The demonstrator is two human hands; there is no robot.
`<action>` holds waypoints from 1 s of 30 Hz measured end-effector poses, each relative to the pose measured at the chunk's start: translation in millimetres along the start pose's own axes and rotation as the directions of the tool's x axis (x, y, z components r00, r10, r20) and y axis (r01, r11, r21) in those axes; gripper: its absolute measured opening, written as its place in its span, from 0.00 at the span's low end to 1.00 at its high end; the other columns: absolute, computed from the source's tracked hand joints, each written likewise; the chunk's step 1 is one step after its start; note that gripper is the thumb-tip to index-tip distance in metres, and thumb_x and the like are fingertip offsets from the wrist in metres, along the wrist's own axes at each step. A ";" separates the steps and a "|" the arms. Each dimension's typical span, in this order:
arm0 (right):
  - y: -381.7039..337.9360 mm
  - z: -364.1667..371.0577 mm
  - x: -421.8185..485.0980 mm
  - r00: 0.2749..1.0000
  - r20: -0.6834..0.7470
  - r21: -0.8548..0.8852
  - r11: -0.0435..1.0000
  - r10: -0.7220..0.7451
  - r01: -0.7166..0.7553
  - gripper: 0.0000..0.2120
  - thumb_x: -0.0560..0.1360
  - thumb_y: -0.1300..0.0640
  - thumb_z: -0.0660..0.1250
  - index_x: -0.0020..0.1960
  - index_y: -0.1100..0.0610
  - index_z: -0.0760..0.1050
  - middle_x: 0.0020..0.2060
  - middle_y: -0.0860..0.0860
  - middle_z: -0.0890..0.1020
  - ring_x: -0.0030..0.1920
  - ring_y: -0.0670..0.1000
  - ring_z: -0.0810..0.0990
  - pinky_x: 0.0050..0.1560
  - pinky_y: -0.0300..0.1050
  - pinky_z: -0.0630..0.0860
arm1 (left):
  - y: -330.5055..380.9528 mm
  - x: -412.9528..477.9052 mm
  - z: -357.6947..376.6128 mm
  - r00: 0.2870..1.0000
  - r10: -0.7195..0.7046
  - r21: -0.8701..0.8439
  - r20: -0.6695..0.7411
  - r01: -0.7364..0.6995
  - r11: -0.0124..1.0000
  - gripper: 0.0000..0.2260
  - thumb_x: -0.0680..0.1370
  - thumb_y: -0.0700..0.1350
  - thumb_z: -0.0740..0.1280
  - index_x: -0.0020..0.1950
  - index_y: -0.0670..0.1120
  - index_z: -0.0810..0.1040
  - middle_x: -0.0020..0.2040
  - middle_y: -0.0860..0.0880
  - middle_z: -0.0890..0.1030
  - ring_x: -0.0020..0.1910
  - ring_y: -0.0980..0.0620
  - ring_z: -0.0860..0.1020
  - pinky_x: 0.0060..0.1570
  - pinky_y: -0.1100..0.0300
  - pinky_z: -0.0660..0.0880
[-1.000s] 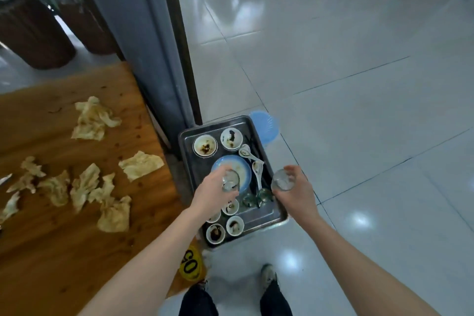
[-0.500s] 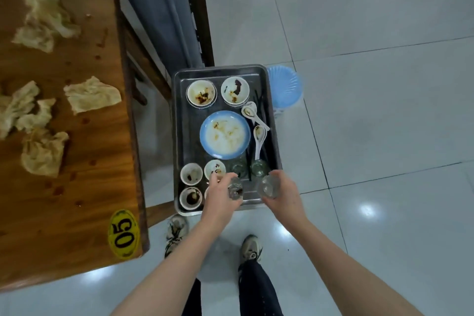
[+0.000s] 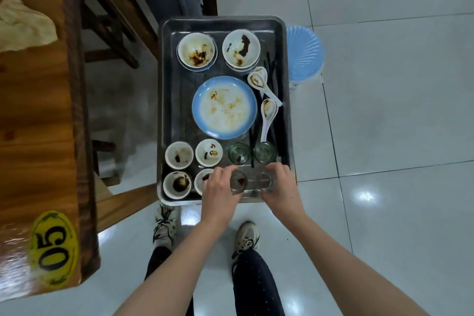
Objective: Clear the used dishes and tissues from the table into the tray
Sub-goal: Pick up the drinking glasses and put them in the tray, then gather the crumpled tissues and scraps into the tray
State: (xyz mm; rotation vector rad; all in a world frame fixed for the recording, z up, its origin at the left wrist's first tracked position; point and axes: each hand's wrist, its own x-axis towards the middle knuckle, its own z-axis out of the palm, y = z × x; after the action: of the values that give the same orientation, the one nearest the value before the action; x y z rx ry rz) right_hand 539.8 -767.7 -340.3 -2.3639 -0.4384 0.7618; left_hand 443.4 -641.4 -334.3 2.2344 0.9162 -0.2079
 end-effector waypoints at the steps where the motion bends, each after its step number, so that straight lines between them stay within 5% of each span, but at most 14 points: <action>1: -0.4 0.8 0.9 1.000 0.001 0.014 1.000 -0.007 0.007 0.21 0.66 0.65 0.73 0.54 0.51 0.71 0.48 0.44 0.70 0.50 0.48 0.72 0.48 0.36 0.71 | -1.2 0.7 2.5 1.000 0.011 0.056 -0.010 -0.010 0.998 0.26 0.67 0.46 0.77 0.64 0.51 0.73 0.53 0.51 0.74 0.54 0.51 0.72 0.51 0.64 0.57; 8: -4.5 2.1 -5.3 1.000 0.018 0.159 0.987 0.000 -0.003 0.25 0.64 0.64 0.76 0.51 0.47 0.67 0.48 0.45 0.71 0.50 0.32 0.69 0.44 0.23 0.67 | -1.8 1.8 7.4 0.999 0.010 0.132 -0.046 -0.004 0.991 0.29 0.67 0.50 0.77 0.64 0.51 0.69 0.56 0.53 0.74 0.55 0.51 0.71 0.53 0.61 0.56; 15: -6.9 -22.3 -18.0 0.998 0.061 0.046 0.999 0.021 -0.023 0.23 0.67 0.65 0.71 0.54 0.45 0.67 0.49 0.42 0.71 0.50 0.35 0.70 0.43 0.29 0.70 | 4.5 -2.9 -13.2 0.997 -0.009 0.169 0.075 -0.004 0.986 0.34 0.71 0.50 0.74 0.71 0.53 0.59 0.65 0.55 0.69 0.64 0.52 0.66 0.64 0.55 0.60; 20: -25.9 -53.7 -32.7 0.999 0.014 -0.033 0.999 0.039 -0.039 0.24 0.68 0.73 0.60 0.57 0.51 0.69 0.50 0.44 0.70 0.49 0.46 0.72 0.47 0.43 0.73 | 19.6 -17.6 -43.6 0.995 0.005 0.119 0.099 -0.017 0.993 0.31 0.73 0.40 0.69 0.72 0.53 0.60 0.69 0.55 0.67 0.67 0.52 0.65 0.67 0.54 0.60; 28: -106.9 -115.2 -52.9 0.995 0.032 -0.006 0.996 -0.092 0.093 0.20 0.73 0.64 0.68 0.63 0.52 0.71 0.54 0.44 0.72 0.52 0.44 0.71 0.51 0.28 0.65 | 65.2 -44.9 -127.0 1.000 0.002 -0.119 -0.027 -0.006 0.993 0.24 0.75 0.32 0.62 0.68 0.51 0.68 0.64 0.52 0.73 0.62 0.50 0.71 0.63 0.53 0.69; 30: -133.3 -128.0 -56.7 0.989 0.051 -0.031 0.989 -0.142 0.144 0.22 0.73 0.64 0.67 0.66 0.52 0.70 0.59 0.46 0.73 0.57 0.47 0.72 0.56 0.33 0.67 | 75.4 -52.2 -154.6 0.997 -0.007 -0.154 -0.080 -0.006 0.988 0.24 0.75 0.33 0.63 0.68 0.52 0.69 0.63 0.53 0.73 0.62 0.51 0.71 0.63 0.54 0.69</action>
State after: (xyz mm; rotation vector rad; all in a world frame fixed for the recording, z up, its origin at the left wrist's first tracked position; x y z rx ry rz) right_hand 558.3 -750.7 -148.7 -2.3207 -0.6390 0.7515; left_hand 438.3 -605.7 -158.2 2.1126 0.9429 -0.0455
